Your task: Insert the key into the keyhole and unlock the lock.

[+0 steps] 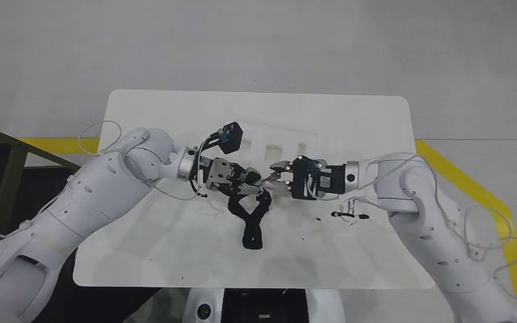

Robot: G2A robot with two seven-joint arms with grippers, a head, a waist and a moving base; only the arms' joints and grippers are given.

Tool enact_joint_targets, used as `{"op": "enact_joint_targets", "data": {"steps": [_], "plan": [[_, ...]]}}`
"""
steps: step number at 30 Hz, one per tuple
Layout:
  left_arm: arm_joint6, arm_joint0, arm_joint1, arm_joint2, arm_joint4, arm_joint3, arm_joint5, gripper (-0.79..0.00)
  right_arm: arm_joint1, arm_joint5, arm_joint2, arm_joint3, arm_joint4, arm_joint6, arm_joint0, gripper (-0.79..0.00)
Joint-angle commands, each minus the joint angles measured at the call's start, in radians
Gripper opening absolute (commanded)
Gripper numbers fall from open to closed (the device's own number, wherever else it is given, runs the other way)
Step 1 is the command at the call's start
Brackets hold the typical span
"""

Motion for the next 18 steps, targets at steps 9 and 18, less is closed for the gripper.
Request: {"op": "enact_joint_targets", "data": {"steps": [9, 18], "plan": [[-0.002, 0.023, -0.003, -0.041, 0.029, -0.02, 0.0, -0.785, 0.001, 0.03, -0.028, 0.018, 0.121, 0.08, 0.018, -0.785], [0.022, 0.037, -0.004, -0.06, 0.104, -0.034, 0.0, -0.785, 0.003, 0.121, -0.056, 0.043, 0.336, 0.223, 0.049, -0.785]]}}
